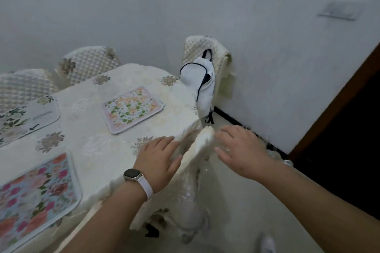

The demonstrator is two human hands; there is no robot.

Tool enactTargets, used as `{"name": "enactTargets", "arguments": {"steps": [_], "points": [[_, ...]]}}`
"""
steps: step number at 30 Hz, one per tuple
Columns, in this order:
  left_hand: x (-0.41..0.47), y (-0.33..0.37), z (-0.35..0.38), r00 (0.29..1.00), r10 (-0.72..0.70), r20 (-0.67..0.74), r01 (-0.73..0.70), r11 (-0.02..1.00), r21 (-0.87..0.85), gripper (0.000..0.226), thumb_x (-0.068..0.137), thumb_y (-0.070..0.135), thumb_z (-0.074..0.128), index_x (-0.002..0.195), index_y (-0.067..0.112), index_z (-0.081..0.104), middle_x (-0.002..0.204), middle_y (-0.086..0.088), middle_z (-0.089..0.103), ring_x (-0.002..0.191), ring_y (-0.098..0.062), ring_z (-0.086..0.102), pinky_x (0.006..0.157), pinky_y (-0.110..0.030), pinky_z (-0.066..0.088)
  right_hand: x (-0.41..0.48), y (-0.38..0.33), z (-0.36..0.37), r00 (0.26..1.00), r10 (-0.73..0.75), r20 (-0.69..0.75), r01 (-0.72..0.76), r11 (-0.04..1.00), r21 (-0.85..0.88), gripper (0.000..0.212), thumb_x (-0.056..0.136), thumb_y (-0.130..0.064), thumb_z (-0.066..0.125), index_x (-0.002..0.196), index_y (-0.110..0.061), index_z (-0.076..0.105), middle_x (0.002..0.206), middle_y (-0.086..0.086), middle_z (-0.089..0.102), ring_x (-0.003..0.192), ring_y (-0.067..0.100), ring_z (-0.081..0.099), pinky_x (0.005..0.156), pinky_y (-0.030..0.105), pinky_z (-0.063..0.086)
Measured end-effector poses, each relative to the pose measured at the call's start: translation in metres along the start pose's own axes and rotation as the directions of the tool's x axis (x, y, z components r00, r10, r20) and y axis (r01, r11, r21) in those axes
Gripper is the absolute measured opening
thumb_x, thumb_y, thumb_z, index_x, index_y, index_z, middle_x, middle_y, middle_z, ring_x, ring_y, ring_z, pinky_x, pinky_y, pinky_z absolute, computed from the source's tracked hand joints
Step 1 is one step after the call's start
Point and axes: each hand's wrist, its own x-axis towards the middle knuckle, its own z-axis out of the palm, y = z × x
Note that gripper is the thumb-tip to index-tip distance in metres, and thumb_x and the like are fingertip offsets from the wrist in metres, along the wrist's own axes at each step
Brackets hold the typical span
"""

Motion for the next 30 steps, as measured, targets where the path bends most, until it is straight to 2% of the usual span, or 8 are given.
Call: {"name": "enactTargets", "arguments": {"steps": [4, 10, 14, 17, 25, 30], "points": [[0.072, 0.080, 0.028, 0.999, 0.046, -0.004, -0.045, 0.999, 0.016, 0.044, 0.090, 0.047, 0.039, 0.122, 0.025, 0.060, 0.125, 0.001, 0.063, 0.114, -0.028, 0.058, 0.090, -0.044, 0.047, -0.003, 0.102, -0.020, 1.000, 0.021, 0.008, -0.021, 1.000, 0.016, 0.060, 0.087, -0.053, 0.027, 0.130, -0.024, 0.057, 0.137, 0.002, 0.053, 0.127, 0.025, 0.048, 0.101, 0.045, 0.039], [0.165, 0.196, 0.055, 0.994, 0.108, -0.010, -0.108, 0.994, 0.007, 0.048, 0.091, 0.049, 0.036, 0.122, 0.022, 0.060, 0.126, 0.000, 0.063, 0.115, -0.026, 0.057, 0.092, -0.043, 0.046, 0.004, 0.234, -0.050, 0.999, 0.029, 0.024, -0.030, 0.999, 0.020, 0.064, 0.085, -0.054, 0.019, 0.132, -0.028, 0.053, 0.143, -0.003, 0.047, 0.129, 0.021, 0.040, 0.105, 0.041, 0.034], [0.200, 0.238, 0.058, 0.990, 0.130, -0.046, -0.130, 0.991, 0.016, 0.043, 0.091, 0.045, 0.039, 0.118, 0.022, 0.062, 0.124, 0.000, 0.064, 0.113, -0.025, 0.059, 0.089, -0.038, 0.047, 0.017, 0.286, -0.063, 1.000, 0.016, 0.008, -0.016, 0.999, 0.034, 0.050, 0.091, -0.050, 0.031, 0.132, -0.029, 0.053, 0.143, -0.004, 0.046, 0.131, 0.019, 0.039, 0.105, 0.039, 0.032], [0.225, 0.248, 0.059, 0.991, 0.131, -0.028, -0.129, 0.991, 0.043, 0.042, 0.092, 0.044, 0.037, 0.120, 0.023, 0.061, 0.128, 0.000, 0.061, 0.116, -0.024, 0.057, 0.092, -0.038, 0.046, 0.032, 0.311, -0.068, 1.000, 0.005, 0.001, -0.005, 0.999, 0.051, 0.046, 0.096, -0.046, 0.041, 0.138, -0.027, 0.049, 0.146, -0.004, 0.044, 0.133, 0.018, 0.037, 0.108, 0.038, 0.029], [0.289, 0.231, 0.078, 0.997, 0.077, 0.020, -0.077, 0.997, 0.021, 0.046, 0.092, 0.049, 0.034, 0.125, 0.027, 0.057, 0.134, 0.003, 0.057, 0.123, -0.023, 0.051, 0.096, -0.041, 0.042, 0.086, 0.345, -0.060, 0.999, -0.011, 0.033, 0.008, 0.996, 0.086, 0.042, 0.098, -0.042, 0.040, 0.136, -0.026, 0.051, 0.141, -0.006, 0.048, 0.128, 0.016, 0.041, 0.106, 0.037, 0.033], [0.341, 0.189, 0.098, 0.999, 0.031, -0.037, -0.032, 0.999, -0.030, 0.043, 0.089, 0.044, 0.038, 0.117, 0.023, 0.063, 0.125, 0.000, 0.063, 0.114, -0.026, 0.057, 0.089, -0.043, 0.048, 0.154, 0.362, -0.053, 0.999, -0.027, 0.046, 0.025, 0.998, 0.052, 0.041, 0.097, -0.041, 0.040, 0.133, -0.025, 0.053, 0.137, -0.007, 0.051, 0.125, 0.015, 0.044, 0.104, 0.036, 0.034]]}}
